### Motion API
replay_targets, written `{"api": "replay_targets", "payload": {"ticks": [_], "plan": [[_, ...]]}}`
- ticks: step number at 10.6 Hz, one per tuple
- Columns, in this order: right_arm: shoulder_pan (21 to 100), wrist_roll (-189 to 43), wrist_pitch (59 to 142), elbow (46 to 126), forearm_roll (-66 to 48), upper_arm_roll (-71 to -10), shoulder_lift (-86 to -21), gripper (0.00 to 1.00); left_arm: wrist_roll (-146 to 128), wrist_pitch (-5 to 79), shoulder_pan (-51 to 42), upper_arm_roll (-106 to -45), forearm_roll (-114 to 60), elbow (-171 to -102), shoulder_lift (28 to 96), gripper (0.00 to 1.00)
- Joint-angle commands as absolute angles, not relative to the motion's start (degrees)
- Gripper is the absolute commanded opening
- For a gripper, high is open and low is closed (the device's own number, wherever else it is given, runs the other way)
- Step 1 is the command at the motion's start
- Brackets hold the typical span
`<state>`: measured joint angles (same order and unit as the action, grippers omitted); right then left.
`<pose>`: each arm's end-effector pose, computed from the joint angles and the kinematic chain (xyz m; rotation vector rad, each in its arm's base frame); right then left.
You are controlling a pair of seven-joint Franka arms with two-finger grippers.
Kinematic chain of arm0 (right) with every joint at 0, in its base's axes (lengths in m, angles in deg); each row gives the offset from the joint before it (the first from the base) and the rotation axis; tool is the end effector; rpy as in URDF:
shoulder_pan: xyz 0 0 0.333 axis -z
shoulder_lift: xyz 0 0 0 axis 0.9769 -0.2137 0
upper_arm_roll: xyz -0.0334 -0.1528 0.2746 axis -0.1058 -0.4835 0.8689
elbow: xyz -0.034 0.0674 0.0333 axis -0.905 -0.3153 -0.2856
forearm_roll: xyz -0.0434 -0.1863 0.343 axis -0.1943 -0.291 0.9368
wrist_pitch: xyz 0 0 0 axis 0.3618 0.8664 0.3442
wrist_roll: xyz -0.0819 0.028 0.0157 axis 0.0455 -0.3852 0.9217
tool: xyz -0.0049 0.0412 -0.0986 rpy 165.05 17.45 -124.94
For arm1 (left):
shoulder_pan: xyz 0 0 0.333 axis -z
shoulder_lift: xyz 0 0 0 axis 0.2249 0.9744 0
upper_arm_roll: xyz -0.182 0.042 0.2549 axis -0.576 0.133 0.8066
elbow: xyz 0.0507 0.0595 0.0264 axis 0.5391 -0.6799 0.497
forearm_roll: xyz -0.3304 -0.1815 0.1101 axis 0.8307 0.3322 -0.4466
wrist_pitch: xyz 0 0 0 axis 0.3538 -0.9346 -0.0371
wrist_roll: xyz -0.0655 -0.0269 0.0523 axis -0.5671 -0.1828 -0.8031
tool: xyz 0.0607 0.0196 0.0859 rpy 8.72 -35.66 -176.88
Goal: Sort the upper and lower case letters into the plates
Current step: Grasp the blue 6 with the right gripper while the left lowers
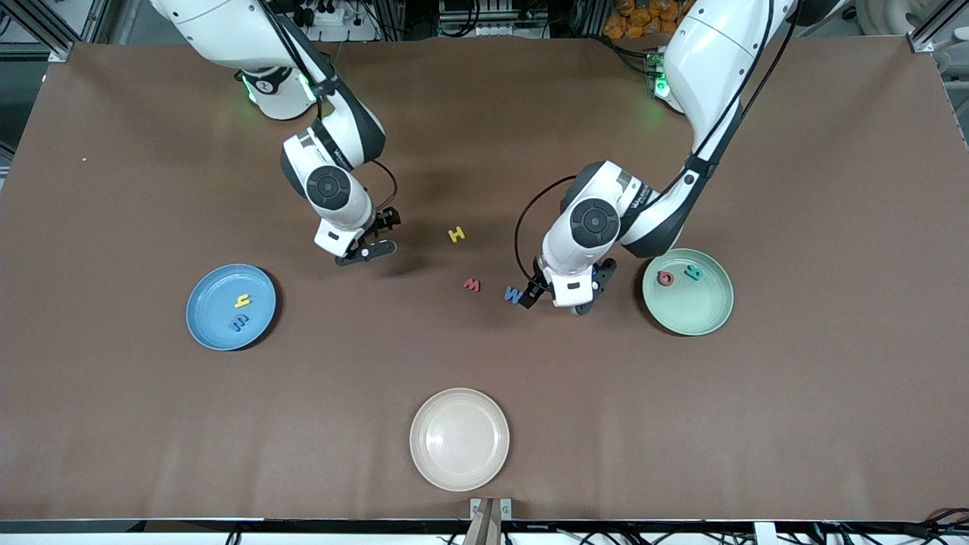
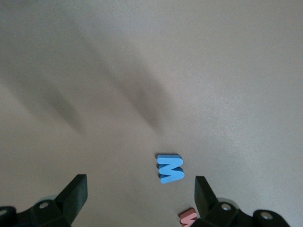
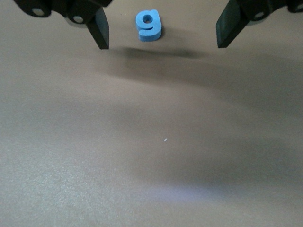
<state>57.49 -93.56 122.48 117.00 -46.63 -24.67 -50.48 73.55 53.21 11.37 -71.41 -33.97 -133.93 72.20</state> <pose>0.4381 0.2647 0.1839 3.0553 0.4239 -0.3552 0.5444 -0.4108 0.2469 2.6930 1.3929 -0.2139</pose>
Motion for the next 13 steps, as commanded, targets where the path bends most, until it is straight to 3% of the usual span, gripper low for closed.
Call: {"api": "replay_targets", "payload": {"ticks": [1,7,10,13], "plan": [[58.6,-93.0,123.1,118.4,-47.2,-24.2,-50.3,1.0,74.8,50.8,13.5,-70.5,-33.5,-132.0,73.0,1.0],[60.3,-88.8,122.3,120.1,-47.1,-24.2,-50.2,1.0,81.0,49.3,16.7,-69.0,-40.0,-127.0,77.1,1.0],[59.8,-89.3,121.8,120.8,-47.1,-24.1,-50.5,1.0,81.2,49.3,18.6,-65.8,-39.9,-120.9,81.8,1.0],[59.2,-89.5,121.8,120.8,-46.8,-24.1,-50.7,1.0,81.8,49.3,21.0,-64.8,-40.0,-120.4,83.8,1.0]]}}
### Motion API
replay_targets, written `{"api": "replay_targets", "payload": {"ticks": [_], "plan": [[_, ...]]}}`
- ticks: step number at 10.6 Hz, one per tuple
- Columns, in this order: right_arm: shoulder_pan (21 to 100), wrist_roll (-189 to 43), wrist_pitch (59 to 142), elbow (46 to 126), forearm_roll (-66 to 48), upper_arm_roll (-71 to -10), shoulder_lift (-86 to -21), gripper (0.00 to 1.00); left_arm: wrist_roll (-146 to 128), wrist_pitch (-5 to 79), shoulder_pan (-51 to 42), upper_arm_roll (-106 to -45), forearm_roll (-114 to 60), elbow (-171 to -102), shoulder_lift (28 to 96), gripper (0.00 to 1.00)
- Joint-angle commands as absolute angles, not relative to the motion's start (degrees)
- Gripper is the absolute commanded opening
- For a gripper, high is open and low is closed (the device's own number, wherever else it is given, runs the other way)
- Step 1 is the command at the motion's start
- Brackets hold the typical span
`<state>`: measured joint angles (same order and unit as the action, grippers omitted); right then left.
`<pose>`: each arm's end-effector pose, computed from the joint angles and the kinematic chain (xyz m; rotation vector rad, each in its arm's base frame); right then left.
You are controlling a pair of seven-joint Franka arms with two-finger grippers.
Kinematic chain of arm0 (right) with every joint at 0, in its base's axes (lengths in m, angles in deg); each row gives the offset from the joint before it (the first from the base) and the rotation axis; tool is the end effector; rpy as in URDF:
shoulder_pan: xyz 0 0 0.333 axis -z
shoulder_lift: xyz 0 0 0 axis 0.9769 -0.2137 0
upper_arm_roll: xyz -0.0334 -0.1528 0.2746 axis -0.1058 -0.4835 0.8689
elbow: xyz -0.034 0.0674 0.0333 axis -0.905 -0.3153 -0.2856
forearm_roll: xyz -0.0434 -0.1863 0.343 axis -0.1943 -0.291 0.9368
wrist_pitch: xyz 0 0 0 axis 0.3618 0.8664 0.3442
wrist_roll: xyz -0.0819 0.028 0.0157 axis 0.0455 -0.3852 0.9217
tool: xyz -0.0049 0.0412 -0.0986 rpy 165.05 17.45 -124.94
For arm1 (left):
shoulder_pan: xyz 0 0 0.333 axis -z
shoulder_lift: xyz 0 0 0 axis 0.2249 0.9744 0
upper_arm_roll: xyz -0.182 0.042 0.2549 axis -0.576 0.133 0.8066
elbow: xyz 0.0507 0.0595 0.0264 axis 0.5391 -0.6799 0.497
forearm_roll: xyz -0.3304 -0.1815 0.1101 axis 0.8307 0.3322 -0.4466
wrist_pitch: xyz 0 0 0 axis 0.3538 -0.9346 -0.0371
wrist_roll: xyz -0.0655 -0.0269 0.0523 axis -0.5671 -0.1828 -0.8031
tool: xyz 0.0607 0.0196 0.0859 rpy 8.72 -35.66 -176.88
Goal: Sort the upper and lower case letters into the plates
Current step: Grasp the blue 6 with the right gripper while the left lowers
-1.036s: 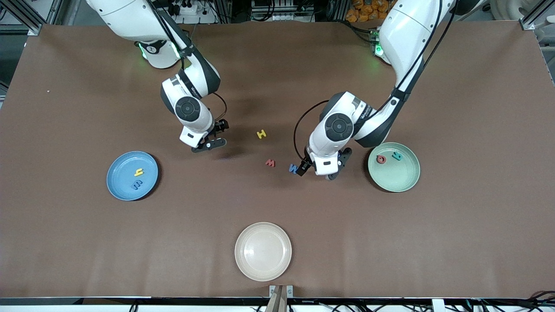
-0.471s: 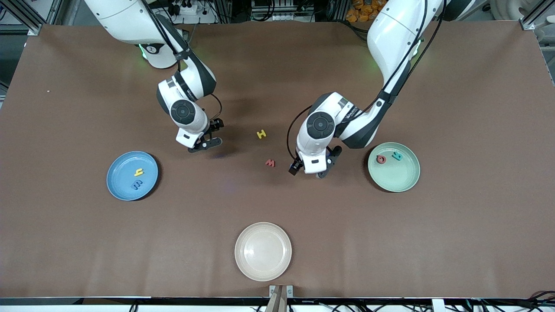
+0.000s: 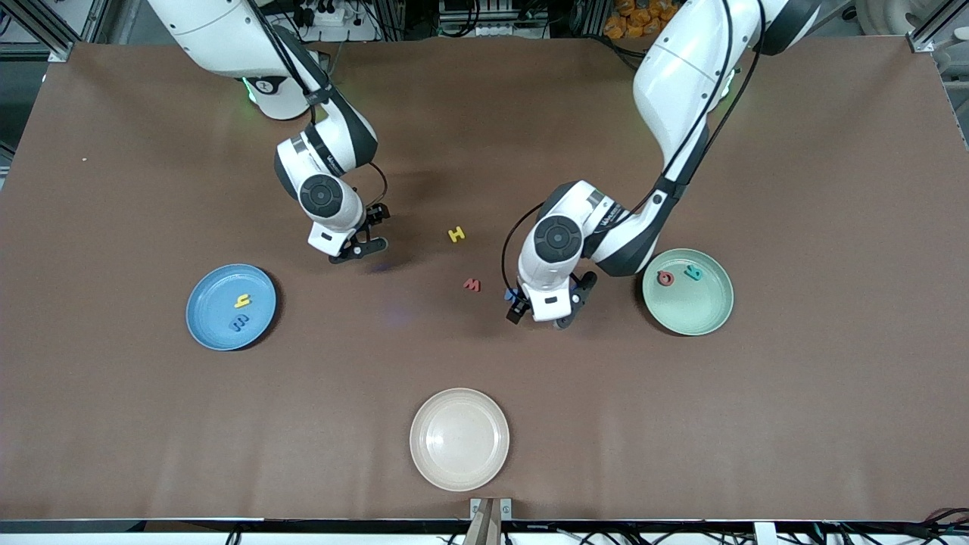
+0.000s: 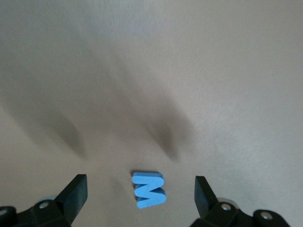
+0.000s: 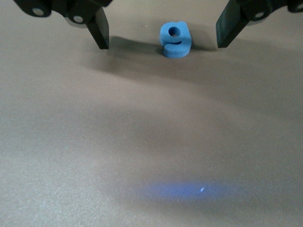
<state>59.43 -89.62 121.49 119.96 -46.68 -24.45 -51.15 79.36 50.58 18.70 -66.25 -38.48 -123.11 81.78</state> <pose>0.4222 0.2404 0.1614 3.0172 0.4833 -0.4731 0.5538 -0.4509 0.2015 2.7556 1.4427 -0.1178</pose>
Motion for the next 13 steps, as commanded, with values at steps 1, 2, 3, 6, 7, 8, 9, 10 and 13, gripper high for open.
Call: {"api": "replay_targets", "payload": {"ticks": [1,2,3,6,7,8,9,10,13], "plan": [[59.2,-89.5,121.8,120.7,-46.7,-24.1,-50.7,1.0,82.2,49.3,21.8,-64.9,-39.9,-120.4,83.8,1.0],[58.9,-89.5,121.9,120.6,-46.5,-24.1,-50.7,1.0,82.8,49.3,22.0,-64.9,-39.8,-120.4,83.9,1.0],[58.7,-89.6,121.9,120.6,-46.5,-24.1,-50.7,1.0,82.8,49.3,22.1,-64.8,-39.9,-120.4,84.1,1.0],[58.5,-89.6,121.8,120.7,-46.4,-24.1,-50.7,1.0,82.8,49.3,22.6,-64.6,-40.2,-119.5,85.6,1.0],[58.5,-89.6,121.8,120.7,-46.4,-24.1,-50.7,1.0,82.8,49.3,22.5,-64.4,-40.2,-118.6,86.0,1.0],[58.5,-89.6,121.9,120.7,-46.4,-24.1,-50.7,1.0,82.9,49.3,22.8,-63.9,-40.2,-117.4,87.0,1.0],[58.5,-89.5,121.8,120.8,-46.4,-24.1,-50.7,1.0,83.3,49.3,23.0,-63.8,-40.2,-117.0,87.1,1.0],[58.5,-89.5,121.8,120.9,-46.4,-24.1,-50.8,0.91,83.3,49.3,23.0,-63.8,-40.2,-117.0,87.1,1.0],[58.3,-89.7,121.7,121.3,-46.2,-24.1,-50.7,0.0,83.3,49.3,23.0,-63.8,-40.2,-117.0,87.3,0.83]]}}
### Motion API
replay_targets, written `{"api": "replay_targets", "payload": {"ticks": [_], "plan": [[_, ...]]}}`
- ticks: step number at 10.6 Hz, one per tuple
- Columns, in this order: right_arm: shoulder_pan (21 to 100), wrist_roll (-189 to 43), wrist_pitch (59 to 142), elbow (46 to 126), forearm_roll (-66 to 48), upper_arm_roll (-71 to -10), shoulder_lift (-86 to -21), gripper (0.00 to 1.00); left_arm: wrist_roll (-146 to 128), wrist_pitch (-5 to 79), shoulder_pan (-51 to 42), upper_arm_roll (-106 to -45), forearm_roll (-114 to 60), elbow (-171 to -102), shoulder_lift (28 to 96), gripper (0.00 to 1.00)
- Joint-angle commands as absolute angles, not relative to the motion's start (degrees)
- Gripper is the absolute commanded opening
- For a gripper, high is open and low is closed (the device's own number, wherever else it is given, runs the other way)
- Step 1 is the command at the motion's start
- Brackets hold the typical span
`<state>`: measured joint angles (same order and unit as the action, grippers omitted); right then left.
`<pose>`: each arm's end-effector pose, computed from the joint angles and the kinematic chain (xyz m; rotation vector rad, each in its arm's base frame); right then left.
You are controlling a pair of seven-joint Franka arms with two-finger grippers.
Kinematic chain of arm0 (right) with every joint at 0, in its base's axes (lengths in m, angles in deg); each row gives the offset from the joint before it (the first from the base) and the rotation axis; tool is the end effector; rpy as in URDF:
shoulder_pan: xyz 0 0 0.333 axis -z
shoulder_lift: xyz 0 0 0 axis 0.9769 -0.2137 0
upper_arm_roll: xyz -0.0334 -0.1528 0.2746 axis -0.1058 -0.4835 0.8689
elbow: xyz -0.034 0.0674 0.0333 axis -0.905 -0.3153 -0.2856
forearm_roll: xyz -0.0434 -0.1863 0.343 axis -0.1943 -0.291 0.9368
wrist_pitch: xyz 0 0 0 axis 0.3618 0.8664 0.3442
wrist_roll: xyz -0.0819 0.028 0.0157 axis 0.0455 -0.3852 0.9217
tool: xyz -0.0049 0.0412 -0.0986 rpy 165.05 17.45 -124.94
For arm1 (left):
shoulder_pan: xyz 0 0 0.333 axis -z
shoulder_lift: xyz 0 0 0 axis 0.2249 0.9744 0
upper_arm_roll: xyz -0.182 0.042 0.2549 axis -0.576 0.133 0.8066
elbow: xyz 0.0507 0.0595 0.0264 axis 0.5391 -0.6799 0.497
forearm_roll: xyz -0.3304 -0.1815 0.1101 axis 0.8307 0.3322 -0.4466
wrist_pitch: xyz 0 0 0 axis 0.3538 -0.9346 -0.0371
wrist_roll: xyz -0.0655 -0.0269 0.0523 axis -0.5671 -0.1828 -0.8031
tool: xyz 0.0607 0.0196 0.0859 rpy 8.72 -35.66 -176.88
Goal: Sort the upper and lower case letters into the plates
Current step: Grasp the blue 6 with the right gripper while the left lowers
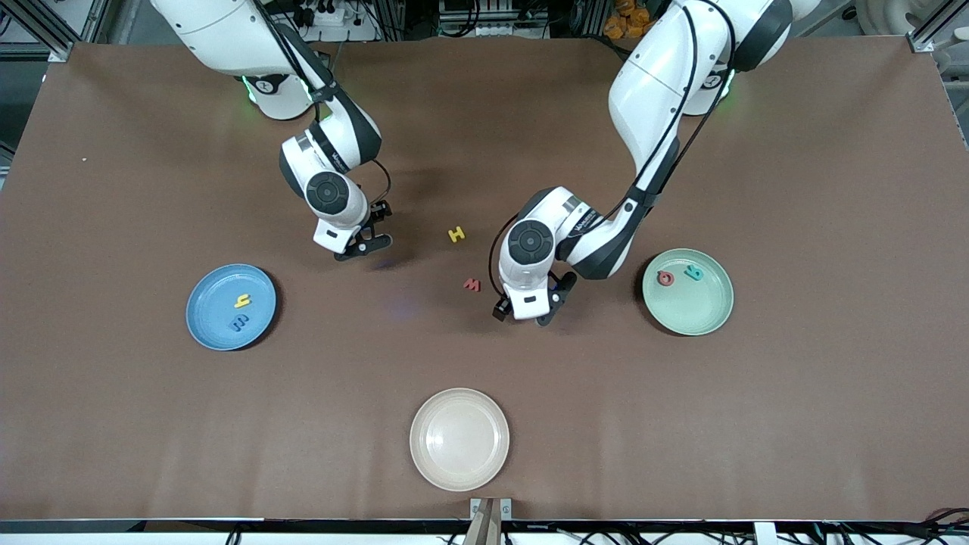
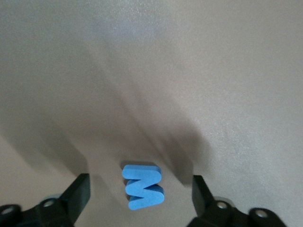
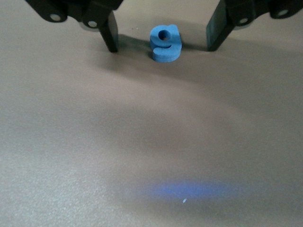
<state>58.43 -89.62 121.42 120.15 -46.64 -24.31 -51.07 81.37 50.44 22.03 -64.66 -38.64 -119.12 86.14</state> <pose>0.4161 0.2482 0.1611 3.0086 0.5121 -0.4767 0.5459 -0.4745 0.1750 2.7712 1.4535 -0.1043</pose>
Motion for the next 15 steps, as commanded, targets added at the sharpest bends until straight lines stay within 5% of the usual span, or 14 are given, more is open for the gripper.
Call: {"api": "replay_targets", "payload": {"ticks": [1,11,15], "plan": [[58.2,-89.7,121.7,121.6,-46.1,-24.1,-50.7,0.0,83.3,49.3,23.0,-63.8,-40.2,-117.0,87.3,0.81],[58.9,-88.9,121.1,118.7,-46.1,-25.0,-48.8,0.0,83.3,49.3,22.9,-63.8,-40.2,-116.8,87.7,0.42],[58.9,-84.0,106.9,107.6,-46.2,-31.8,-47.9,0.0,83.0,48.0,22.6,-63.9,-40.1,-116.8,87.1,0.4]]}}
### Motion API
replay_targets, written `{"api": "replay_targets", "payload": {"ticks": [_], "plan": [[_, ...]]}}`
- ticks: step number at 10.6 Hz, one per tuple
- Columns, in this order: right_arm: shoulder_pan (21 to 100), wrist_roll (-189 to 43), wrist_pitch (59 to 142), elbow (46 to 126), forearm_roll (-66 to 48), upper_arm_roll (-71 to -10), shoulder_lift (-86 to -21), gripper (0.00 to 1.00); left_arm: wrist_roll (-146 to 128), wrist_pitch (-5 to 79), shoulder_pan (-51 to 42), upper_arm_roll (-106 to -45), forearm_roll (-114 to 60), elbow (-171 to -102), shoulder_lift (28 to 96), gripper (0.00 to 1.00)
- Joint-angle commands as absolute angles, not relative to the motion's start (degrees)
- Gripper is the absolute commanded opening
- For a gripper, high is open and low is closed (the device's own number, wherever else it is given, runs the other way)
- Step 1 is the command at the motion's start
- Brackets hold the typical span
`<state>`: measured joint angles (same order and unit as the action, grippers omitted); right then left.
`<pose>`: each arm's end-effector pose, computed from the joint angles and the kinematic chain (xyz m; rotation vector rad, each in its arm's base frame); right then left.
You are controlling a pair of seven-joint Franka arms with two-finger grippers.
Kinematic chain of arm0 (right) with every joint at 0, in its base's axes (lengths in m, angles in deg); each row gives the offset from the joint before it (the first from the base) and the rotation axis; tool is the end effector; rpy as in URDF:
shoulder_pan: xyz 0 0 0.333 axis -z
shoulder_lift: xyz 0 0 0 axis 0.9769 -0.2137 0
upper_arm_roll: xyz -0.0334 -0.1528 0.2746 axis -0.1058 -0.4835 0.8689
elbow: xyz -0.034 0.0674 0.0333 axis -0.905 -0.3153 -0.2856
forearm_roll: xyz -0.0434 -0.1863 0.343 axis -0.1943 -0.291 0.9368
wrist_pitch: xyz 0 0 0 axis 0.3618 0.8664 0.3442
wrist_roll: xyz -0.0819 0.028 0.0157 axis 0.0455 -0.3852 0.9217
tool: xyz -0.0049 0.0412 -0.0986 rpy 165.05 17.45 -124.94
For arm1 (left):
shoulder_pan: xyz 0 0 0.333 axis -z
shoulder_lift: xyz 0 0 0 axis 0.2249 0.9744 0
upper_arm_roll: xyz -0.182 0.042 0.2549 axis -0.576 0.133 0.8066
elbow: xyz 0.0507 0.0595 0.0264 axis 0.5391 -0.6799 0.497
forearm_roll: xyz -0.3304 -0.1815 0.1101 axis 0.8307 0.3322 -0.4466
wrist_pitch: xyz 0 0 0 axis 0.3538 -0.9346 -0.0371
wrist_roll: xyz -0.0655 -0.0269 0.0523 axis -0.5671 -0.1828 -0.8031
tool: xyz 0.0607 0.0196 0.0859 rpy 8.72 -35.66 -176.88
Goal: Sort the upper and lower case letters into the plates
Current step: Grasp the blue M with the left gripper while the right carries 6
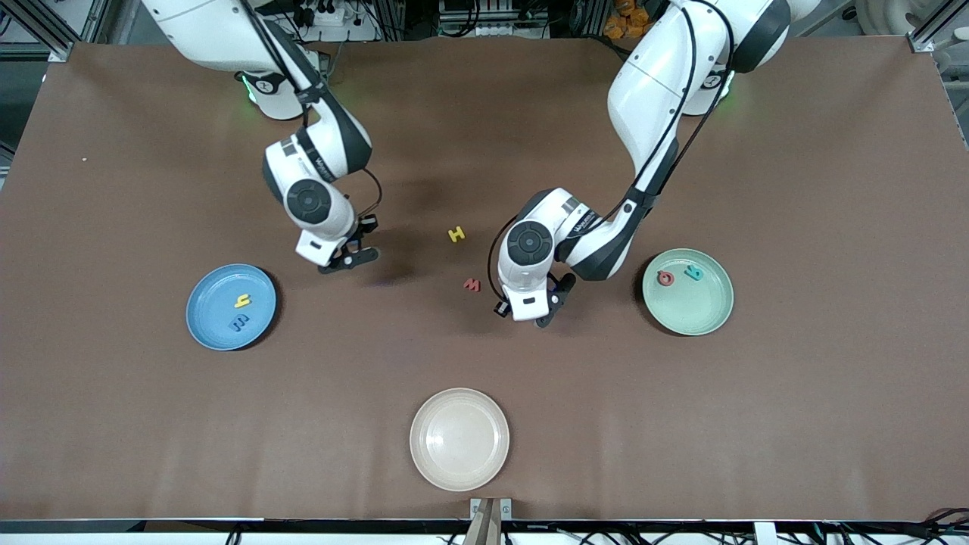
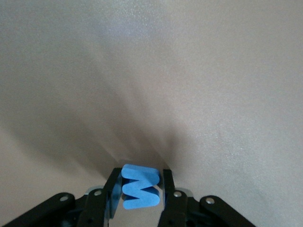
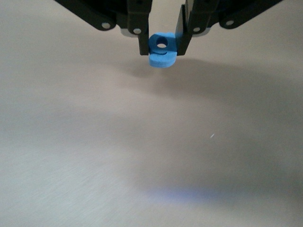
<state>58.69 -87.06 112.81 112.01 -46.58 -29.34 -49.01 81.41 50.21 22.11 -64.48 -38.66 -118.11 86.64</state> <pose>0.4794 0.2228 0.2144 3.0191 0.4380 -0.4305 0.5495 -0.4756 0.1757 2.7664 1.4552 -0.0984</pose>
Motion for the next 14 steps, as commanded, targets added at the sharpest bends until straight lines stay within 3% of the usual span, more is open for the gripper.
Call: {"api": "replay_targets", "payload": {"ticks": [1,3,6,8,11,12,13,14], "plan": [[59.0,-81.2,105.0,104.9,-46.3,-34.7,-48.0,0.0,82.6,46.7,22.4,-63.9,-40.1,-116.8,86.8,0.39],[60.4,-72.9,105.3,101.9,-46.4,-39.5,-48.7,0.0,81.5,44.2,22.2,-63.9,-40.1,-116.8,85.9,0.39],[66.6,-61.6,105.6,95.6,-47.0,-41.6,-51.6,0.0,80.6,42.6,22.1,-63.9,-40.0,-116.8,85.5,0.39],[71.2,-55.3,105.6,90.7,-47.2,-41.6,-54.9,0.0,80.4,42.6,21.7,-64.0,-40.0,-116.8,85.1,0.29],[76.4,-51.8,106.7,87.9,-47.1,-41.6,-59.6,0.0,79.5,42.5,21.2,-64.1,-39.8,-116.9,84.5,0.24],[76.9,-51.8,107.0,88.0,-47.0,-41.6,-60.5,0.09,79.5,42.5,21.2,-64.1,-39.8,-116.9,84.5,0.22],[77.2,-51.9,107.1,88.0,-46.8,-41.6,-61.1,0.65,79.5,42.5,21.2,-64.0,-39.7,-116.9,84.5,0.2],[77.1,-51.9,107.0,88.0,-46.5,-41.6,-61.2,1.0,79.4,42.5,21.1,-64.1,-39.8,-116.9,84.1,0.2]]}}
